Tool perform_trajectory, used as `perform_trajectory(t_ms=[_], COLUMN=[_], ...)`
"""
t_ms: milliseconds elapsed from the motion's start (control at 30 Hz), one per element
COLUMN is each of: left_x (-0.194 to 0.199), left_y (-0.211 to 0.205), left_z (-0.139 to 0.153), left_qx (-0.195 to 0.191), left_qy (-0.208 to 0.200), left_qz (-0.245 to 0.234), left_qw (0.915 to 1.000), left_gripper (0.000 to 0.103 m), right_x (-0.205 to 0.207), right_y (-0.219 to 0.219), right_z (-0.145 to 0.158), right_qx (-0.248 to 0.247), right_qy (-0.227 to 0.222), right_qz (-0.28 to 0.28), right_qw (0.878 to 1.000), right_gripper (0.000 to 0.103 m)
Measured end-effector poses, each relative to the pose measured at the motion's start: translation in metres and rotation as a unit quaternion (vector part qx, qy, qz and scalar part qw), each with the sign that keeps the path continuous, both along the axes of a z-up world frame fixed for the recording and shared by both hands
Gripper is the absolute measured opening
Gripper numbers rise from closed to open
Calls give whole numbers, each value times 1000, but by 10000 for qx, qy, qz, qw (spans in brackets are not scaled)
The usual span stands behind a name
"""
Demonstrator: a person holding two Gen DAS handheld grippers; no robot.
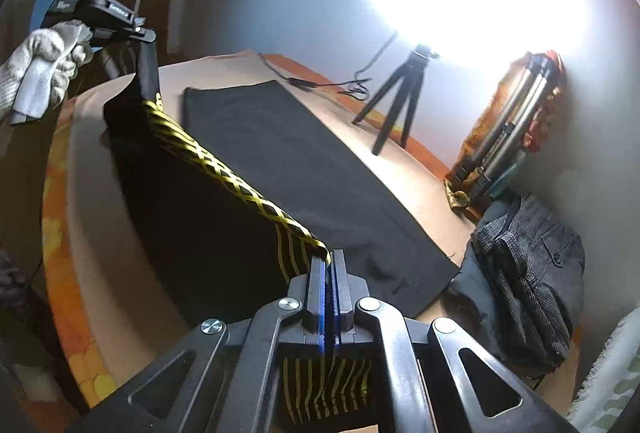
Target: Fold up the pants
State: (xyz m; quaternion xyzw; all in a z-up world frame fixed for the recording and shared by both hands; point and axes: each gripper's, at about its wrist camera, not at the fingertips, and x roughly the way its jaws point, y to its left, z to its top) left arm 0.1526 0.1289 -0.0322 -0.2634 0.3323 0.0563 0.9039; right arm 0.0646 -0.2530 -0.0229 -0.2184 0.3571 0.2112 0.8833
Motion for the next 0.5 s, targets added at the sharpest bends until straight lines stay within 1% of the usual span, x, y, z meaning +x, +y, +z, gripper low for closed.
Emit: perform_trajectory(t_ms=[267,500], left_x=[75,135], left_y=[-22,-45], left_z=[-7,-23], left_qx=[206,446], left_qy=[134,330], left_qz=[-110,-253], left_qw=[9996,9981], left_gripper=[1,1], right_x=[57,107], right_y=[-12,-33], right_z=[-11,-33], right_qx=[86,234], right_qy=[240,689], right_qz=[-274,-486], right_qw=[9993,9962], right_gripper=[0,0])
